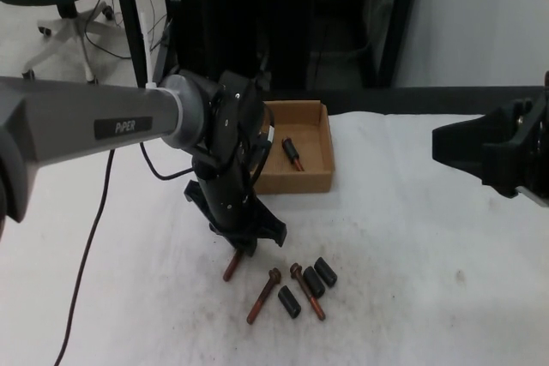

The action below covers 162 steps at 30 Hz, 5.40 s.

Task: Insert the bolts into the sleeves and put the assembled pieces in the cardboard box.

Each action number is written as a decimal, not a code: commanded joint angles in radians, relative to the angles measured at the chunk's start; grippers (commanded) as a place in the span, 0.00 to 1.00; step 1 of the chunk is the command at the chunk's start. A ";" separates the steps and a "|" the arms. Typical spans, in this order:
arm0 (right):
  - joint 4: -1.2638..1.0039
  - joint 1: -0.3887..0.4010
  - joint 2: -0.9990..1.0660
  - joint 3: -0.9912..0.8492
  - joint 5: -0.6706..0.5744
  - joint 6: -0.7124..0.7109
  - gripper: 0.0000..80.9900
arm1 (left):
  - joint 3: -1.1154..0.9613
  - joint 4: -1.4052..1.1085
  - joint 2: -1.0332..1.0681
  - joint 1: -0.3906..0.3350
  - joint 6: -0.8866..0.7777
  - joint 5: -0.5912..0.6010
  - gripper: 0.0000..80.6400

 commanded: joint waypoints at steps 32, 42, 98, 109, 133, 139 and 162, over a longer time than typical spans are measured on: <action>0.031 -0.001 0.186 -0.004 0.060 -0.091 0.01 | 0.651 -0.610 -0.789 0.054 -0.197 0.009 0.00; 0.031 -0.001 0.186 -0.004 0.060 -0.067 0.01 | 0.355 -0.307 -0.349 0.048 -0.202 0.195 0.00; 0.031 -0.001 0.186 -0.004 0.029 -0.044 0.01 | 0.005 0.177 -0.022 -0.015 0.031 0.084 0.48; 0.031 -0.001 0.186 -0.004 0.029 -0.044 0.01 | 0.005 0.209 -0.068 -0.021 0.057 -0.013 0.48; 0.031 -0.001 0.186 -0.004 0.029 -0.044 0.01 | 0.010 0.227 -0.024 -0.021 0.074 -0.011 0.44; 0.031 -0.001 0.186 -0.004 0.029 -0.044 0.01 | 0.016 0.213 -0.024 -0.021 0.079 -0.011 0.40; 0.031 -0.001 0.186 -0.004 0.029 -0.044 0.01 | 0.019 0.184 -0.024 -0.065 0.077 -0.044 0.40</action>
